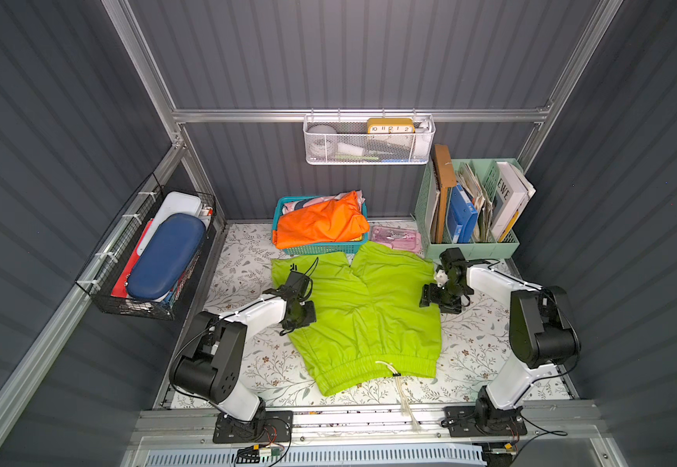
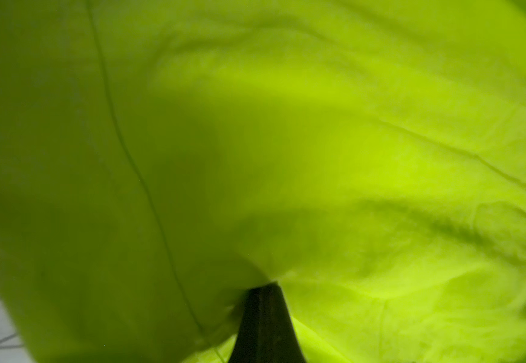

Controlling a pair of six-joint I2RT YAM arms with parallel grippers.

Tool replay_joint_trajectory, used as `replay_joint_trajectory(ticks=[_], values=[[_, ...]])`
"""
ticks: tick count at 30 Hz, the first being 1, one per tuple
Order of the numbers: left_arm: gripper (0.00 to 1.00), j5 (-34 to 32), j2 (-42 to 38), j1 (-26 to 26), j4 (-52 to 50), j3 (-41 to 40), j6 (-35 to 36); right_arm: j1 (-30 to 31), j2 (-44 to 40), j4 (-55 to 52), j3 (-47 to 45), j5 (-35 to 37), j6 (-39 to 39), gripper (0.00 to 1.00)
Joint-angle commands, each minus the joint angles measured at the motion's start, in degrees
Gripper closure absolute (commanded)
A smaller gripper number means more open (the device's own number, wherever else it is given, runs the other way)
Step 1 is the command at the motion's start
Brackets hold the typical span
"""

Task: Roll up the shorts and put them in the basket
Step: Fold the shorts at the center of the board.

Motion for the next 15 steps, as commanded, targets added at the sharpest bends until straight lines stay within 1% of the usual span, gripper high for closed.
replay_joint_trajectory(ticks=[1, 5, 6, 8, 9, 10, 12, 13, 15], values=[[1.00, -4.85, 2.48, 1.38, -4.05, 1.75, 3.59, 0.94, 1.63, -0.10, 1.17, -4.05, 1.58, 0.20], [1.00, -2.91, 1.93, 1.57, -1.47, 5.36, 5.42, 1.06, 0.82, 0.40, 1.31, -1.72, 2.57, 0.20], [1.00, -1.53, 1.00, 1.48, 0.00, 6.20, 7.35, 0.96, 0.05, 0.47, 1.46, -1.31, 2.61, 0.20], [1.00, 2.19, -2.20, 1.40, 3.07, 7.62, 11.69, 0.78, -1.40, 0.56, 2.04, 1.81, 2.59, 0.18], [0.97, 4.05, -4.26, 1.39, 4.43, 8.24, 14.77, 0.53, -2.17, 0.48, 2.51, 2.86, 2.57, 0.17], [0.84, 5.55, -5.78, 1.23, 5.50, 9.27, 16.85, 0.30, -2.88, 0.49, 3.00, 3.90, 2.44, 0.16], [0.45, 9.18, -8.19, 0.56, 6.09, 12.40, 21.60, -0.72, -4.16, 0.59, 4.09, 6.02, 2.16, 0.14], [0.34, 10.59, -8.67, -0.11, 5.62, 14.11, 23.03, -1.38, -4.52, 0.70, 4.53, 6.57, 2.05, 0.13], [0.19, 13.79, -8.94, -2.94, 4.27, 17.73, 26.64, -3.19, -4.43, 0.71, 5.70, 6.50, 1.84, 0.11]])
